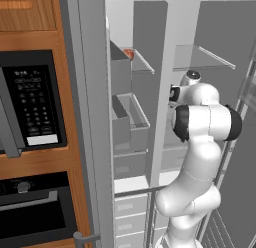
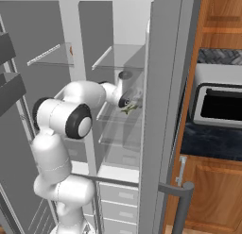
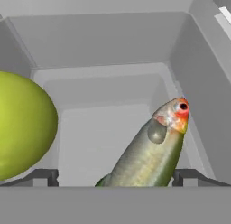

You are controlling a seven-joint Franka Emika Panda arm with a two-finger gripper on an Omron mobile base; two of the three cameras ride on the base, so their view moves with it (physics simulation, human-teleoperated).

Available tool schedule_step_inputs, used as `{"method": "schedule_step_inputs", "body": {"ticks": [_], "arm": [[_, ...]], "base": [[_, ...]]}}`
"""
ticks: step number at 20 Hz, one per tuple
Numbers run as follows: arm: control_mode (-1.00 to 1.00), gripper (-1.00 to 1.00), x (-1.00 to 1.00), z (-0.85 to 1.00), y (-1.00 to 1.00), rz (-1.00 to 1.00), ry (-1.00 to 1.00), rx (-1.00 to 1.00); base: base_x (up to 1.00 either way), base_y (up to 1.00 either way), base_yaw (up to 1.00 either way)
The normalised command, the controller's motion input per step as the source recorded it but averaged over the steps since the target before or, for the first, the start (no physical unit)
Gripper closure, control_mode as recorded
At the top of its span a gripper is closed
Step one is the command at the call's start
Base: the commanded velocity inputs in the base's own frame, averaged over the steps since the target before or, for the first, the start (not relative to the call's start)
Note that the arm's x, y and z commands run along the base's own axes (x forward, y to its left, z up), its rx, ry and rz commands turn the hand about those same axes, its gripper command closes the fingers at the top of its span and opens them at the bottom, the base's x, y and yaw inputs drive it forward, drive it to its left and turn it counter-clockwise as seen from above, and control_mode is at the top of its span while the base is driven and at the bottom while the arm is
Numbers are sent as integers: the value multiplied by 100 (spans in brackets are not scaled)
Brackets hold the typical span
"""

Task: There's a fish in the fridge that needs to be moved to the freezer for freezing. Pick up the fish from the fridge, place it on any shelf in the freezer, and close the fridge and freezer doors when done.

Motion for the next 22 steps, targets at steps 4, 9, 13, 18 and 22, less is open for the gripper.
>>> {"method": "schedule_step_inputs", "body": {"ticks": [4,9,13,18,22], "arm": [[-100,100,7,-83,-1,1,6,0],[-100,100,-46,-100,7,0,4,0],[-100,100,-77,-100,11,0,0,-1],[-100,100,-89,-100,0,1,-17,0],[-100,100,-58,-77,1,6,-33,4]], "base": [[0,0,0],[0,0,0],[0,0,0],[0,0,0],[0,0,0]]}}
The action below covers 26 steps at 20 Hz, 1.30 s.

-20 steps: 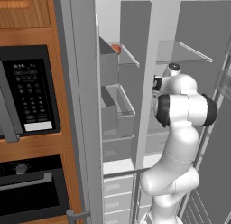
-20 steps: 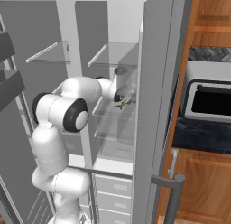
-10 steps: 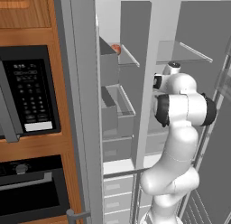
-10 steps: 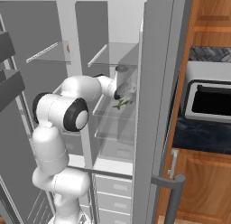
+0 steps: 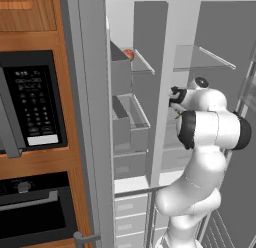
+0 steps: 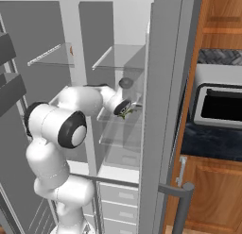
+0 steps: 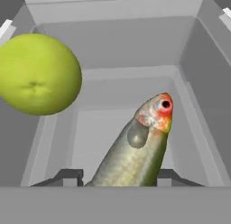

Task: There's a fish in the fridge that needs to be moved to the freezer for freezing. Pick up the fish from the fridge, place it on any shelf in the freezer, and close the fridge and freezer doors when done.

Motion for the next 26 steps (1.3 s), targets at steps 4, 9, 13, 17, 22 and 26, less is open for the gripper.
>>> {"method": "schedule_step_inputs", "body": {"ticks": [4,9,13,17,22,26], "arm": [[-100,100,-76,37,9,-1,-2,0],[-100,100,-86,68,9,-1,15,-9],[-100,100,-100,48,44,0,11,-9],[-100,100,-100,50,45,3,1,-4],[-100,100,-98,67,43,8,0,0],[-100,100,-76,72,45,20,0,0]], "base": [[0,0,0],[0,0,0],[0,0,0],[0,0,0],[0,0,0],[0,0,0]]}}
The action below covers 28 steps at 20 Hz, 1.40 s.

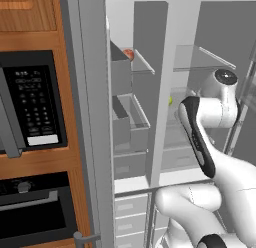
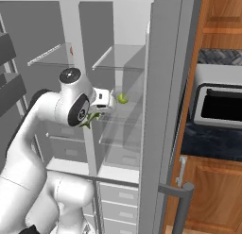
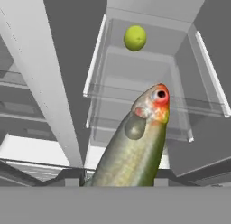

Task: There's a fish in the fridge that needs to be moved to the freezer for freezing. Pick up the fish from the fridge, place it on any shelf in the freezer, and close the fridge and freezer doors when done.

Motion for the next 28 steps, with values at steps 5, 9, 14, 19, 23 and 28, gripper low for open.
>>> {"method": "schedule_step_inputs", "body": {"ticks": [5,9,14,19,23,28], "arm": [[-100,100,-35,42,61,26,0,0],[-100,100,0,8,80,23,-5,0],[-100,100,12,-28,76,10,-21,1],[-100,100,48,-31,70,5,-7,0],[-100,100,52,-2,45,2,4,0],[-100,100,42,-16,16,16,-1,0]], "base": [[0,0,0],[0,0,0],[0,0,0],[0,0,0],[0,0,0],[0,0,0]]}}
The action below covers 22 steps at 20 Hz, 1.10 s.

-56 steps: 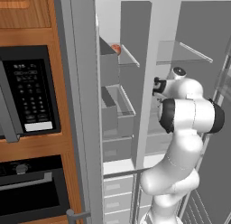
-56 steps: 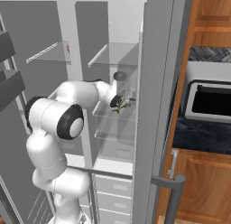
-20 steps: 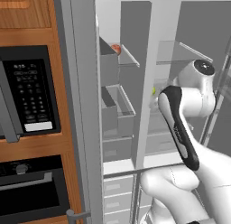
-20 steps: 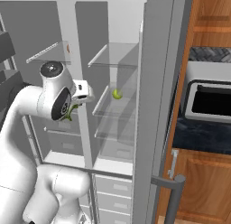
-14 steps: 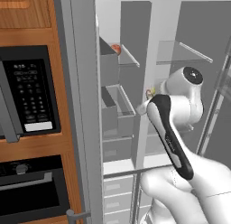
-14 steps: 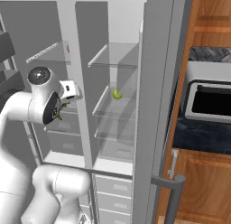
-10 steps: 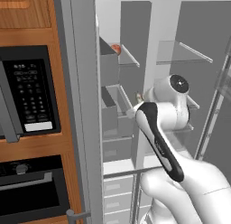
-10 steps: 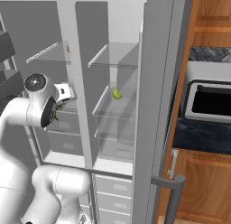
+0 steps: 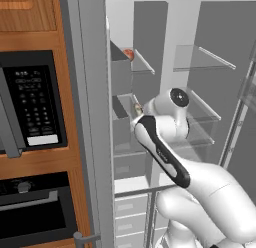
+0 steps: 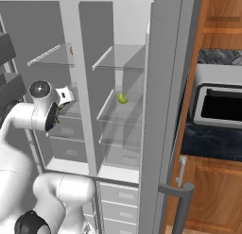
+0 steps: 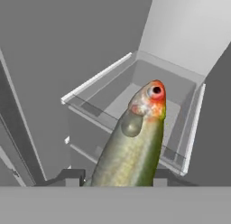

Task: There's a fish in the fridge that needs to be moved to the freezer for freezing. Pick up the fish from the fridge, place it on any shelf in the freezer, and close the fridge and freezer doors when done.

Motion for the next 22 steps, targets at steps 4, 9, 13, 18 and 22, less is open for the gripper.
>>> {"method": "schedule_step_inputs", "body": {"ticks": [4,9,13,18,22], "arm": [[-100,100,16,-25,13,25,-12,-3],[-100,100,12,-21,34,16,-19,-12],[-100,100,26,-11,24,0,-3,-11],[-100,100,30,-5,12,1,3,-7],[-100,100,38,-5,0,3,0,-3]], "base": [[0,0,0],[0,0,0],[0,0,0],[0,0,0],[0,0,0]]}}
